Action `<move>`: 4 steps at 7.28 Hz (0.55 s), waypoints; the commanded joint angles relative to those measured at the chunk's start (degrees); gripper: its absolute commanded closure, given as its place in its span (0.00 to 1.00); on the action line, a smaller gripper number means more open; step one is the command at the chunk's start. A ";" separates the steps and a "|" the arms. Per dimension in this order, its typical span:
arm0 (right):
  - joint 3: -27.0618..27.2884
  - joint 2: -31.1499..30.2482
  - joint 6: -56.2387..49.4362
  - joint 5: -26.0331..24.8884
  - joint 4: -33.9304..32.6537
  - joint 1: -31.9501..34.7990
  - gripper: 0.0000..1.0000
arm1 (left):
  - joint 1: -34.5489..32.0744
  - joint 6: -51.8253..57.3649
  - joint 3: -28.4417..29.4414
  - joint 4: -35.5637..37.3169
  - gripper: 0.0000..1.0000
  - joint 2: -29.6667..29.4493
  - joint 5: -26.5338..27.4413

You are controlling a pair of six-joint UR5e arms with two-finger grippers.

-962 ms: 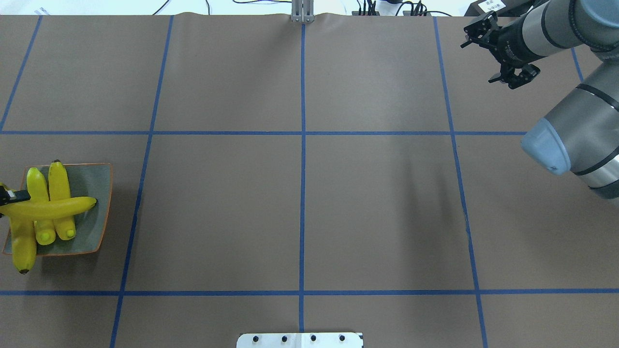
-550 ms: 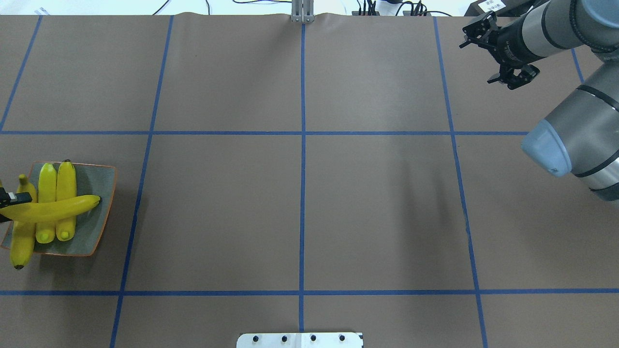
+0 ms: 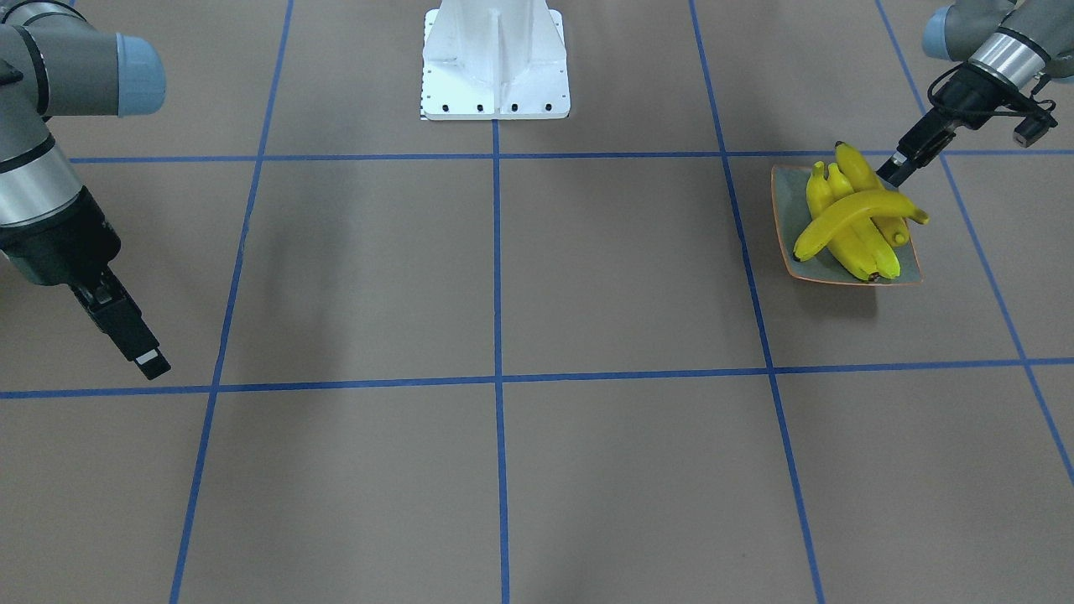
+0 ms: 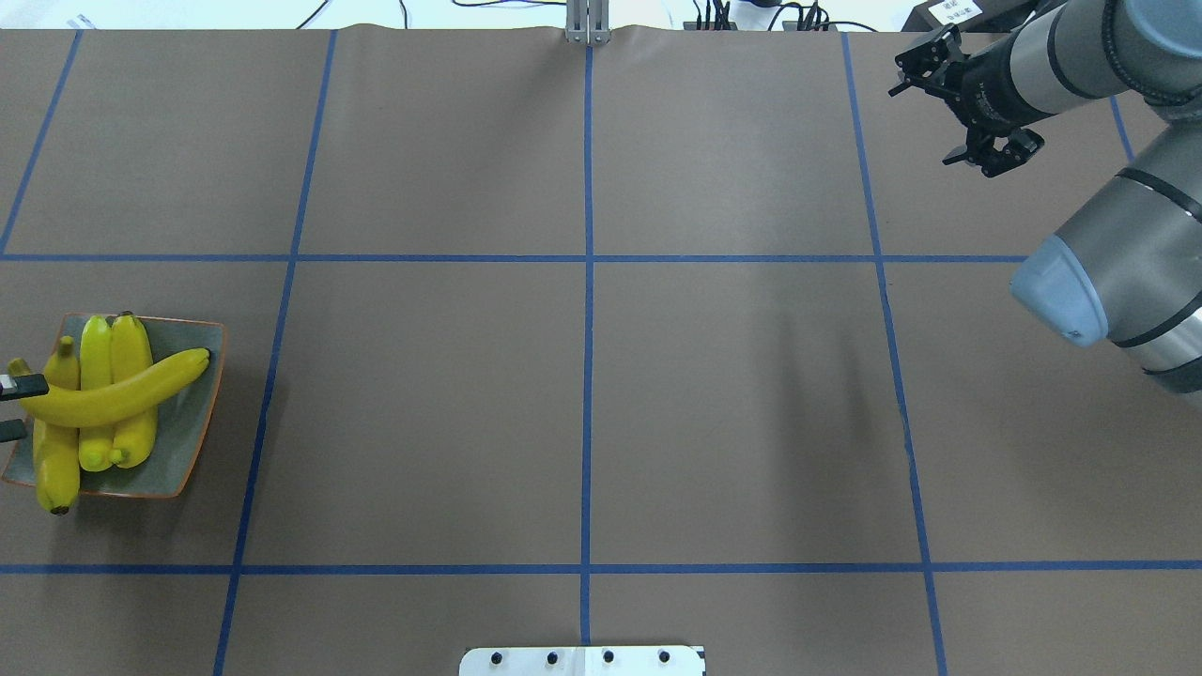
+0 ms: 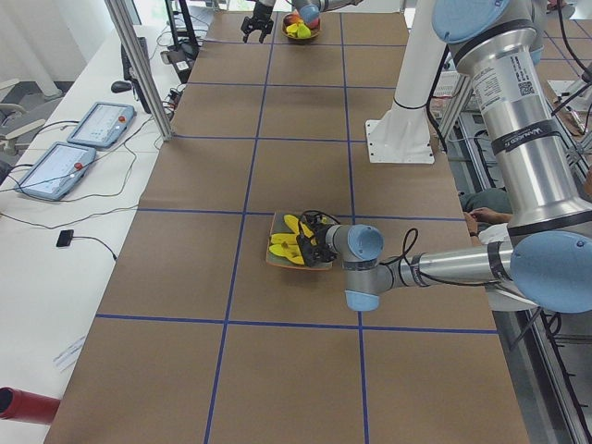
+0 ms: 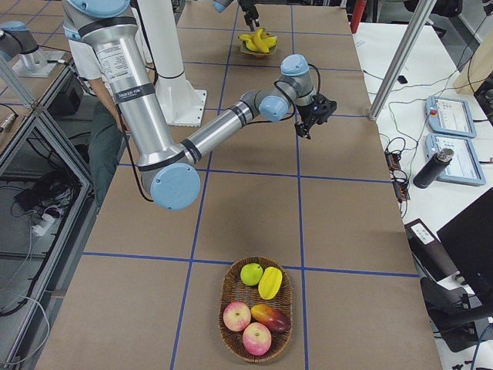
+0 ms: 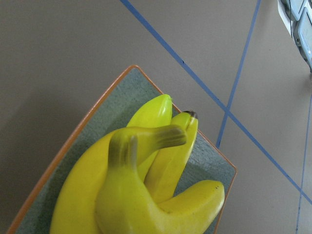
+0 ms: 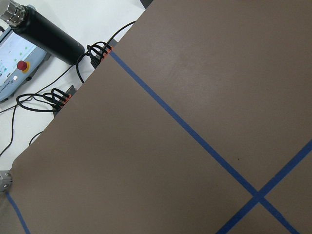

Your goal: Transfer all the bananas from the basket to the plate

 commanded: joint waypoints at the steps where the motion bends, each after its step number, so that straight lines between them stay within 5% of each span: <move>1: 1.61 -2.56 -1.01 0.24 0.35 0.10 0.00 | -7.21 1.17 -0.21 -1.68 0.00 0.87 -6.45; 4: 4.08 -8.54 -16.59 1.64 0.44 2.99 0.00 | -19.72 20.16 0.23 7.84 0.00 -0.97 -13.51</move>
